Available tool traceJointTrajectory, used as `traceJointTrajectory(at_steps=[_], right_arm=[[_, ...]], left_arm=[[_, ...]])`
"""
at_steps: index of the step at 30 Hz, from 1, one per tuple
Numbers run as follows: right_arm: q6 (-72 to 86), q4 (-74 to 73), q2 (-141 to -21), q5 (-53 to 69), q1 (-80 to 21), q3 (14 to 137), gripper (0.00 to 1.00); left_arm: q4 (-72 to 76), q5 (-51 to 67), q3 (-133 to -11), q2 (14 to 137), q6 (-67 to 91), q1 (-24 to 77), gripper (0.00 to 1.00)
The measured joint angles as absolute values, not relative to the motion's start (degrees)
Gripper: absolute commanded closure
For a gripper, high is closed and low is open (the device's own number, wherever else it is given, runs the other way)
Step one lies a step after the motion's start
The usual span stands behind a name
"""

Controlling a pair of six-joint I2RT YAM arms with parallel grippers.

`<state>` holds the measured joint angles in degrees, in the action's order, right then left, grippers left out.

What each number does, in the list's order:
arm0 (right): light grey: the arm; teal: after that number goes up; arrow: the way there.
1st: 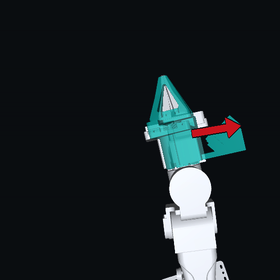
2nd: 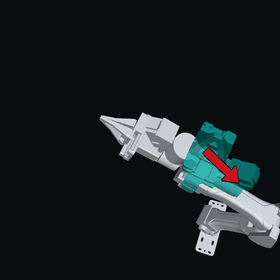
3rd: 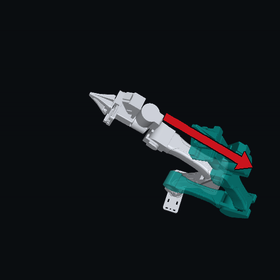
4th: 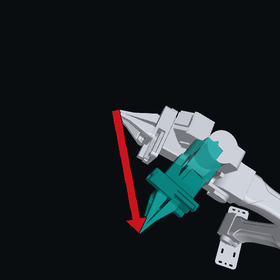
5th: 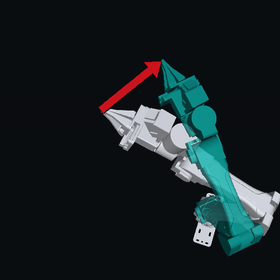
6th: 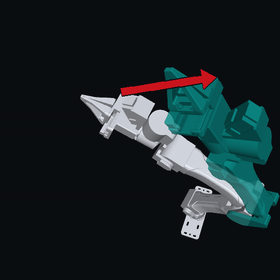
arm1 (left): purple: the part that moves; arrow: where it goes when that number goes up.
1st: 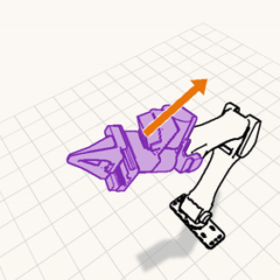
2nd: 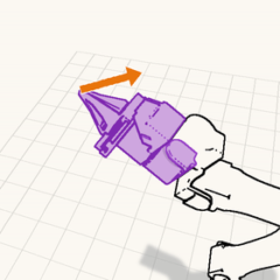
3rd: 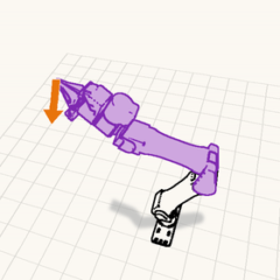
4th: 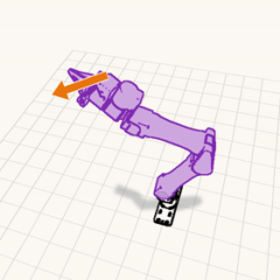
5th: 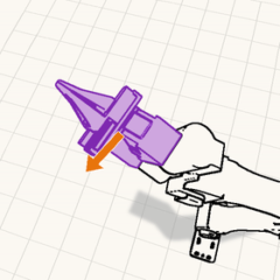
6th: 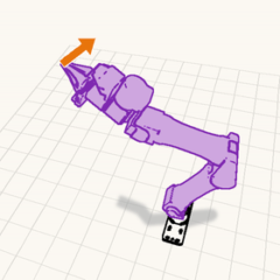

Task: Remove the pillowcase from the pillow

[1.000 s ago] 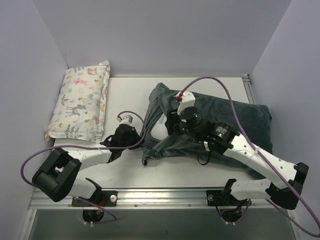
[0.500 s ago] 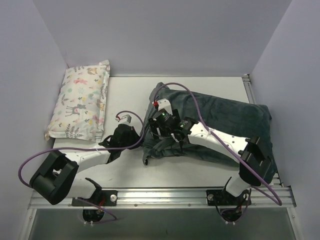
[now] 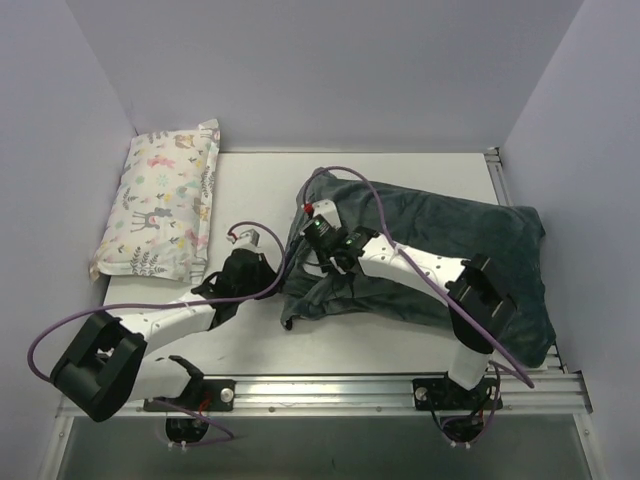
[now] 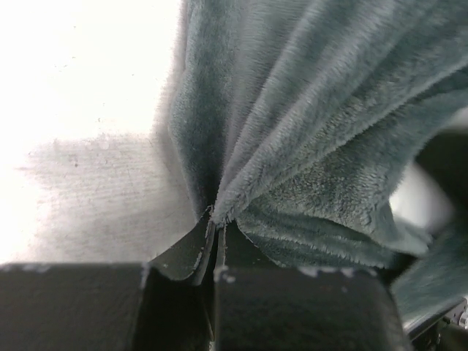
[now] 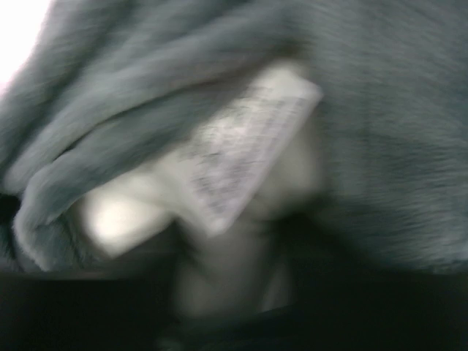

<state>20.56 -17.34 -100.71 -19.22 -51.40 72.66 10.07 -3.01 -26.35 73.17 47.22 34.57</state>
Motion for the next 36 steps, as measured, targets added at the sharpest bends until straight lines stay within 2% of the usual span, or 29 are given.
traceJointTrajectory(at_steps=[1, 5, 7, 9, 10, 13, 17, 24, 27, 30, 31, 33, 34, 36], right_arm=[[21.3, -16.8, -100.5, -18.3, -50.4, 72.2, 1.00], [25.5, -8.9, -95.1, -11.4, -46.4, 64.8, 1.00], [27.7, -3.8, -91.6, -9.1, -45.3, 60.0, 1.00], [30.0, 1.1, -89.0, -7.6, -44.8, 55.9, 1.00], [30.7, 2.8, -88.5, -7.4, -44.7, 54.8, 1.00], [33.2, 8.3, -87.5, -7.2, -44.7, 51.4, 1.00], [34.9, 11.8, -87.5, -7.2, -44.7, 50.3, 1.00], [36.4, 13.1, -87.5, -7.9, -44.9, 50.3, 1.00], [36.4, 13.0, -87.5, -9.8, -45.9, 50.3, 1.00], [36.4, 12.6, -87.5, -11.2, -46.7, 50.6, 1.00], [36.4, 12.5, -87.5, -11.3, -46.8, 50.7, 1.00], [36.4, 12.0, -87.5, -11.6, -46.8, 51.0, 1.00], [36.3, 11.6, -87.5, -11.6, -46.8, 51.3, 1.00], [36.1, 10.3, -87.6, -11.5, -46.3, 52.4, 1.00]], left_arm=[[9.2, -3.0, -26.4, 72.3, 47.0, 34.5, 1.00], [4.7, -2.9, -28.3, 68.1, 46.0, 34.6, 0.96], [2.6, -2.9, -30.0, 66.0, 45.8, 34.7, 0.87], [0.1, -2.9, -32.3, 64.4, 45.7, 35.0, 0.73], [-0.9, -2.9, -33.4, 63.7, 45.6, 35.4, 0.55], [-4.3, -3.2, -36.9, 61.8, 45.5, 36.9, 0.28], [-8.3, -5.7, -40.9, 60.2, 45.9, 40.4, 0.17], [-15.2, -17.5, -45.3, 62.8, 51.8, 48.4, 0.14], [-15.6, -21.3, -45.3, 67.9, 55.5, 48.4, 0.15], [-15.0, -22.5, -45.3, 72.6, 57.5, 47.9, 0.22], [-14.6, -22.5, -45.3, 74.0, 58.0, 47.7, 0.36], [-12.0, -21.9, -43.8, 75.4, 58.7, 47.1, 0.49], [-10.6, -21.3, -42.6, 75.5, 59.1, 46.7, 0.73], [-7.3, -19.8, -39.7, 75.4, 60.2, 45.8, 0.88]])
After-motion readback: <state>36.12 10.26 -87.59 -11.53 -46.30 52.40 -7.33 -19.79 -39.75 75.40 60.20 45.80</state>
